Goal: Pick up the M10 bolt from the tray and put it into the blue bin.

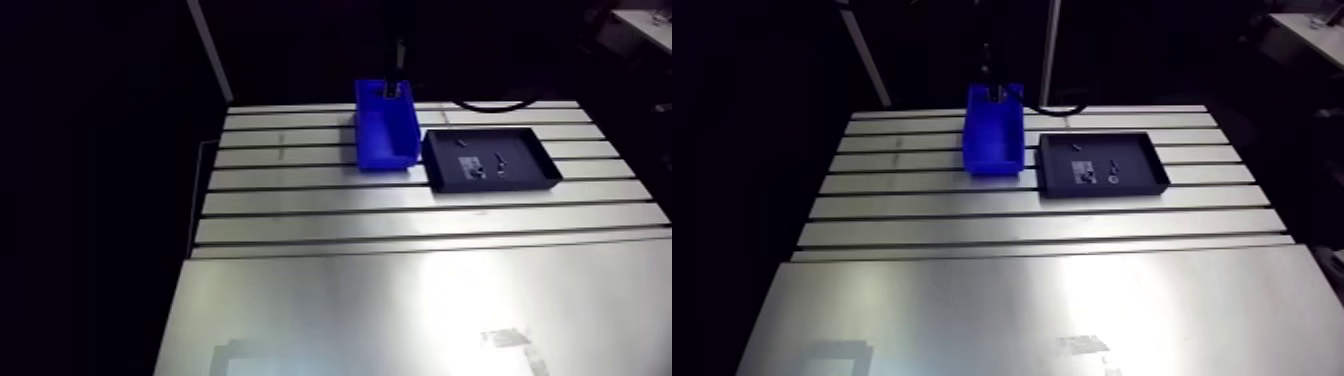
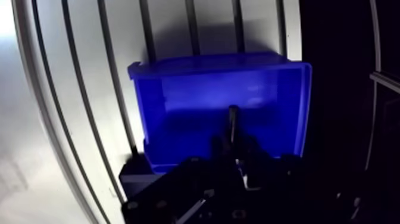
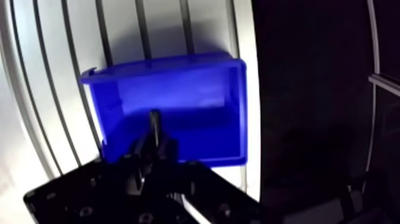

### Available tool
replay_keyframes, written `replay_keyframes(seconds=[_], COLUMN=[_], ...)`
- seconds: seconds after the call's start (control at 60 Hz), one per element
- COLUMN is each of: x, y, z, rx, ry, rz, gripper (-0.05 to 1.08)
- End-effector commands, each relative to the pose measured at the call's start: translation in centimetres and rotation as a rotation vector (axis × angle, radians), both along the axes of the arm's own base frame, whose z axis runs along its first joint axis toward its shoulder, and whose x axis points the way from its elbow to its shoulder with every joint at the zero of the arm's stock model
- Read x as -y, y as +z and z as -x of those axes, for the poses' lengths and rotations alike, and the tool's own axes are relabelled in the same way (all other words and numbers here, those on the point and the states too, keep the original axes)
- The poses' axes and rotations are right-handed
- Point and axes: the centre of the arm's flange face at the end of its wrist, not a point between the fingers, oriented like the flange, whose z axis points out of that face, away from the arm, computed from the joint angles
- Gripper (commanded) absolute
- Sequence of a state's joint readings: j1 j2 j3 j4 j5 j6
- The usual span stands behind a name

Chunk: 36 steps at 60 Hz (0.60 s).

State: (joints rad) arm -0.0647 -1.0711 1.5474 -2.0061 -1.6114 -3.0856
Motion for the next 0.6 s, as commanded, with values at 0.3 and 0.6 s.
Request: replay_keyframes(seconds=[0.3, 0.6], x=[0.4, 0.5], y=[-4.8, -6.1], z=[-0.1, -0.2], rx=[0.053, 0.051], ry=[0.0, -0.004], rz=[-0.029, -0.044], gripper=[1.03, 1.03])
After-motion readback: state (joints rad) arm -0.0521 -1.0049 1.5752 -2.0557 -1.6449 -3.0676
